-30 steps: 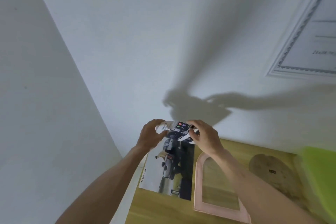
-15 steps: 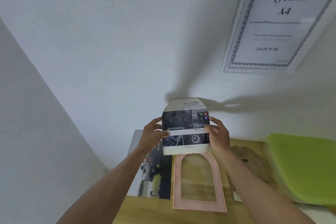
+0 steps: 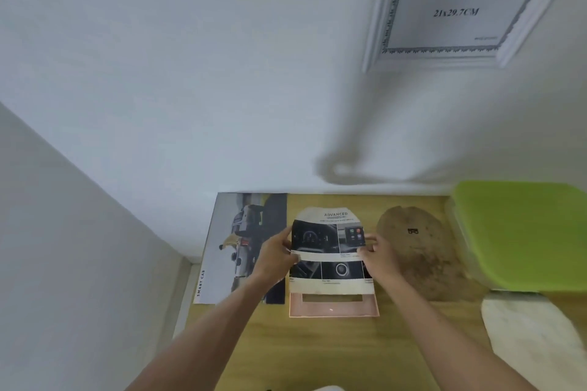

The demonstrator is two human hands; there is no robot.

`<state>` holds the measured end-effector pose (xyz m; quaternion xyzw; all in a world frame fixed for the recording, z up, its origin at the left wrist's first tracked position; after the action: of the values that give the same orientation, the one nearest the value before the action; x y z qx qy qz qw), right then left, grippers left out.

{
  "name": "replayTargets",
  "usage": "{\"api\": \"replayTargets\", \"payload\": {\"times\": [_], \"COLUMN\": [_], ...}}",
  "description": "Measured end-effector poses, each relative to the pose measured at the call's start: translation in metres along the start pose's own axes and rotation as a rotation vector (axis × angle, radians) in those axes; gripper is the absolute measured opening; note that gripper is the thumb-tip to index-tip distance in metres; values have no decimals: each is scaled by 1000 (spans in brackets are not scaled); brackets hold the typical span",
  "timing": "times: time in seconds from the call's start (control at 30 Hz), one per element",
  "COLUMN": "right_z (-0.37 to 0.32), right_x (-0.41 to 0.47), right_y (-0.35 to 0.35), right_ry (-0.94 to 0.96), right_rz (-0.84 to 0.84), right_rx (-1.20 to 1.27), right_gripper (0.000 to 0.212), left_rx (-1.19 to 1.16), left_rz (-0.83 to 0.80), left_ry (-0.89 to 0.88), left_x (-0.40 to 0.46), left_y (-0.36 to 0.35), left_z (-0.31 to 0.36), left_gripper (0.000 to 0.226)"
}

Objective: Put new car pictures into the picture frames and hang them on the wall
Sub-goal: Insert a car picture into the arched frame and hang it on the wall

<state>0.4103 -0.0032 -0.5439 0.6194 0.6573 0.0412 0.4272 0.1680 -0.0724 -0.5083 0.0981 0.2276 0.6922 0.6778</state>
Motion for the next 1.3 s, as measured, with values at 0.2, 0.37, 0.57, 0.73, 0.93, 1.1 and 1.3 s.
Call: {"api": "replayTargets", "payload": {"times": [0.2, 0.37, 0.57, 0.73, 0.93, 1.1, 1.3], "right_z": [25, 25, 28, 32, 30, 27, 25], "right_x": [-6, -11, -15, -13, -13, -13, -16], "right_y": [-18, -18, -15, -14, -15, -16, -14], "right_ry": [28, 72, 157, 169, 166, 152, 136], "right_rz": [10, 120, 82, 79, 83, 74, 60], "right_rx": [-194, -384, -461, -428, -441, -442, -415], "right_gripper": [26, 43, 52, 50, 50, 51, 51], "left_rx": [337, 592, 608, 600, 561, 542, 545], "left_rz": [-93, -86, -129, -140, -127, -125, -113], "left_ry": [73, 54, 49, 37, 32, 30, 32], "left_x": [-10, -13, -14, -11, -9, -7, -7], "left_y": [-24, -28, -32, -35, -36, -36, -37], "left_z": [-25, -24, -29, -30, -35, -37, -37], "left_gripper": [59, 73, 56, 57, 57, 56, 61]}}
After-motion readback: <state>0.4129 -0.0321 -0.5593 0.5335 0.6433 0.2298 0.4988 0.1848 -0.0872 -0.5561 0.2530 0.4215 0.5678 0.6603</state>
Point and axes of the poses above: each hand's wrist, its own x-axis towards the middle knuckle, its own y-axis out of the back of the hand, z = x × y, the point moved 2 cm from there along x, towards the middle knuckle, and after that the axes turned 10 degrees about -y, right-handed, at the moved point
